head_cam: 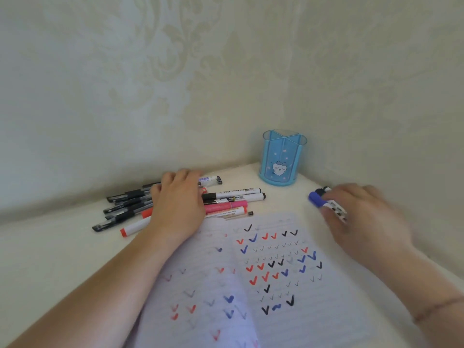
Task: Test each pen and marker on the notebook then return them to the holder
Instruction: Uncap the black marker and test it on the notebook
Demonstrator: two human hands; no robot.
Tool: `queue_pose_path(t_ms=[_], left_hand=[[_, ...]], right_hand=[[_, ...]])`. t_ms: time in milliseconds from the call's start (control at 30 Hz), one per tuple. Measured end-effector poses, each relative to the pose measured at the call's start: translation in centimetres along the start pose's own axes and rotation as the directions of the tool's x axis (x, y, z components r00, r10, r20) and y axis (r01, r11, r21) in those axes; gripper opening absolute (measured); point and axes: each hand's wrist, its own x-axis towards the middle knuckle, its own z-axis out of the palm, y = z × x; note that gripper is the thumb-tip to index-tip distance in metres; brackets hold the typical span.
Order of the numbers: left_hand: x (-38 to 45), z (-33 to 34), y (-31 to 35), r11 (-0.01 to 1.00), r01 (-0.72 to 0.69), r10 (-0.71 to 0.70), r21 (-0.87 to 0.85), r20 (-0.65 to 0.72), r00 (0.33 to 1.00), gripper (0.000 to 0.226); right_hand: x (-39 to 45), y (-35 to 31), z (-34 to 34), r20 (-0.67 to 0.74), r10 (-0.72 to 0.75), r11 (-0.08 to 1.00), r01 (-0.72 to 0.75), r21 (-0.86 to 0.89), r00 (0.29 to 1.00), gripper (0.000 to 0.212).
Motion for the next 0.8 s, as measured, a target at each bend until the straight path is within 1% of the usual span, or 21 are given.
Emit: queue_pose_path(t_ms=[33,67,100,133,200,233,300,367,400,467,500,533,600,633,700,733,800], left_hand=[[0.1,-0.1,-0.1,0.999,0.02,-0.022,-0.05,-0.048,0.999,0.051],[0.3,-0.3,-0.1,0.994,0.035,-0.044,-0.099,-0.095,0.994,0.057],[0.3,-0.3,0.0,0.99,0.034,-0.052,-0.135,-0.134,0.99,0.057],[0.3,-0.3,0.2,0.988,0.009,-0.033,-0.151,-0.162,0.986,0.054],[-0.2,0.0,0.8,0.983,-0.111,0.083,-0.147,-0.182,0.98,0.044],[-0.5,0.1,1.2,0.973,-0.177,0.152,-0.15,-0.163,0.975,0.044],[-1.0,0.0,1.6,0.939,-0.28,0.265,-0.197,-0.098,0.959,0.05],[-1.1,-0.6,1.8,0.906,-0.34,0.346,-0.252,-0.022,0.938,0.064],[-1.1,-1.0,1.9,0.894,-0.361,0.381,-0.265,0.024,0.924,0.074],[-1.2,-1.8,2.0,0.868,-0.42,0.461,-0.265,0.119,0.879,0.094],[-1.3,-2.0,2.0,0.848,-0.458,0.508,-0.268,0.162,0.846,0.099],[-1.5,-2.2,2.1,0.827,-0.484,0.547,-0.286,0.209,0.811,0.099],[-1.8,-2.7,2.3,0.815,-0.474,0.571,-0.334,0.318,0.757,0.088],[-1.9,-3.0,2.3,0.824,-0.463,0.563,-0.326,0.372,0.739,0.079],[-1.9,-3.5,2.1,0.836,-0.486,0.548,-0.256,0.448,0.706,0.065],[-1.8,-3.8,2.0,0.842,-0.481,0.537,-0.245,0.479,0.694,0.061],[-1.7,-4.2,1.6,0.864,-0.399,0.503,-0.308,0.565,0.654,0.052]], right_hand=[[0.8,-1.1,0.2,0.074,-0.091,0.995,0.088,0.046,0.993,0.026],[1.9,-2.2,0.6,0.166,-0.155,0.986,0.143,0.086,0.974,0.029],[3.1,-3.2,1.1,0.241,-0.198,0.977,0.173,0.121,0.95,0.032],[4.2,-4.3,1.8,0.279,-0.231,0.968,0.19,0.166,0.932,0.035],[6.2,-5.9,3.5,0.3,-0.265,0.946,0.187,0.263,0.916,0.04],[7.0,-6.5,4.5,0.323,-0.277,0.941,0.188,0.28,0.905,0.042],[8.2,-7.2,6.0,0.384,-0.292,0.948,0.211,0.24,0.876,0.042],[9.0,-7.7,6.5,0.423,-0.3,0.952,0.238,0.194,0.855,0.038],[9.2,-7.9,6.5,0.429,-0.299,0.952,0.235,0.197,0.852,0.035],[9.4,-7.9,6.6,0.413,-0.293,0.949,0.211,0.233,0.863,0.026],[9.3,-7.8,6.6,0.388,-0.287,0.947,0.198,0.253,0.876,0.02],[9.3,-7.6,6.5,0.353,-0.278,0.945,0.188,0.268,0.893,0.016],[9.1,-7.2,6.2,0.275,-0.264,0.937,0.178,0.301,0.924,0.011],[9.0,-6.9,5.8,0.236,-0.255,0.927,0.167,0.336,0.938,0.01],[8.5,-6.4,4.7,0.152,-0.201,0.873,0.107,0.477,0.968,0.008],[8.2,-6.1,4.1,0.104,-0.155,0.819,0.069,0.569,0.983,0.008],[7.1,-5.4,2.6,0.017,-0.033,0.663,0.009,0.749,0.999,0.012]])
